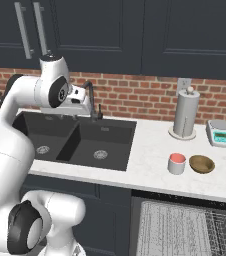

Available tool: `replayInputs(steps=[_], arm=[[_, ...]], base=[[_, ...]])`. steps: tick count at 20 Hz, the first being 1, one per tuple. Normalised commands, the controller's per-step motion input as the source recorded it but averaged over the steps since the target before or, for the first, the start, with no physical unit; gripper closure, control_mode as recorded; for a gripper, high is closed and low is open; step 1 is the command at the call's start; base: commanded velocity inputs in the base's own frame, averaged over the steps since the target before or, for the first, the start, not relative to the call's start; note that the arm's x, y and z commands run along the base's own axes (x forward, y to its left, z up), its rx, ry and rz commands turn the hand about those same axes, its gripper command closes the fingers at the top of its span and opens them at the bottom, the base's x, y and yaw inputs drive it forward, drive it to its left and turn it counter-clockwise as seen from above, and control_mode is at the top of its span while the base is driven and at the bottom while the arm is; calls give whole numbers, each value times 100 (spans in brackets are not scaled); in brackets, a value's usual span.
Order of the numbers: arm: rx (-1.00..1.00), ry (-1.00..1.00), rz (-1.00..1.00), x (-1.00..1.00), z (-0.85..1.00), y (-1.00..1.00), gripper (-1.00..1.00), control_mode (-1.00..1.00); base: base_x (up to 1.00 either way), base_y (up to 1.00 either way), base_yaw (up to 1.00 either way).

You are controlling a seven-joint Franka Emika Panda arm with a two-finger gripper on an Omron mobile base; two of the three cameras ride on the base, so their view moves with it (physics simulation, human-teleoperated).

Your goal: Pick up the cup and bowl from the counter, place them in the dishwasher, and close the dishwasher door.

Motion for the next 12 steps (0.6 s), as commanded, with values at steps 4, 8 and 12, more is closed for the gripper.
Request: replayInputs(steps=[4,8,12], arm=[[0,0,0,-14,0,-2,-100,-100],[0,0,-6,-50,-8,-16,-100,-100],[0,0,-9,-51,-14,-17,-100,-100]], base=[[0,0,0],[0,0,0],[0,0,0]])
